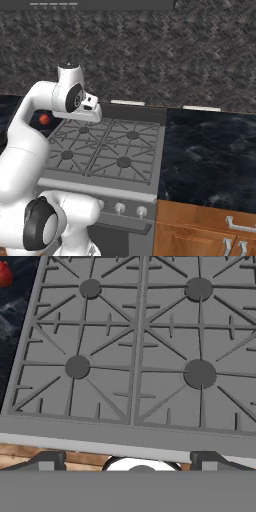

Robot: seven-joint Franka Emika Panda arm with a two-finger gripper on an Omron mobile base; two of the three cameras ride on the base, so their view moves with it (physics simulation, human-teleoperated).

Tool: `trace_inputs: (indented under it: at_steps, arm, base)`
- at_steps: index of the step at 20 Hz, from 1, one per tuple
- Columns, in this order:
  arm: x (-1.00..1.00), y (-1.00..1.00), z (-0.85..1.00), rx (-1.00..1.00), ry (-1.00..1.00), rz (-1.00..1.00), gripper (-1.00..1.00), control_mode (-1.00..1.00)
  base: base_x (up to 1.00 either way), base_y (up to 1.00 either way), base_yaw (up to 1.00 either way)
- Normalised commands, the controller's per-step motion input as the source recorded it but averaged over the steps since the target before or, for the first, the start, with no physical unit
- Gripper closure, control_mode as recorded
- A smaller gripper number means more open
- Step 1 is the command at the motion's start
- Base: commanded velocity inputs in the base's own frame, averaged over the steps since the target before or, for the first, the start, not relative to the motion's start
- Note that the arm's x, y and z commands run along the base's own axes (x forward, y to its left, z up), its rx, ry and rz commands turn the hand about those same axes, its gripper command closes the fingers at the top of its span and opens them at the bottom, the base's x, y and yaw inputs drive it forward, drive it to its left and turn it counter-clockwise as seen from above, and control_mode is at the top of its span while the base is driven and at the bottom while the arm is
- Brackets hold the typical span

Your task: Place the pan on the rear right burner on the stove. Then place the tomato and the onion in the pan and turn on the rear right burner.

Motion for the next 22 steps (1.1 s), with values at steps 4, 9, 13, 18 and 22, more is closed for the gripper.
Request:
trace_inputs:
  at_steps: [4, 9, 13, 18, 22]
  arm:
    - [0.0, 0.26, 0.0, 0.09, -0.01, 0.0, -1.0, -1.0]
    - [0.0, 0.33, 0.0, 0.05, -0.02, 0.0, -1.0, -1.0]
    - [0.0, 0.41, 0.0, 0.0, -0.04, 0.0, -1.0, -1.0]
    - [-0.01, 0.5, 0.0, 0.0, 0.0, 0.0, -1.0, -1.0]
    - [-0.09, 0.52, 0.0, 0.0, 0.0, 0.0, -1.0, -1.0]
  base:
    - [0.0, 0.0, 0.0]
    - [0.0, 0.0, 0.0]
    - [0.0, 0.0, 0.0]
    - [0.0, 0.0, 0.0]
    - [0.0, 0.0, 0.0]
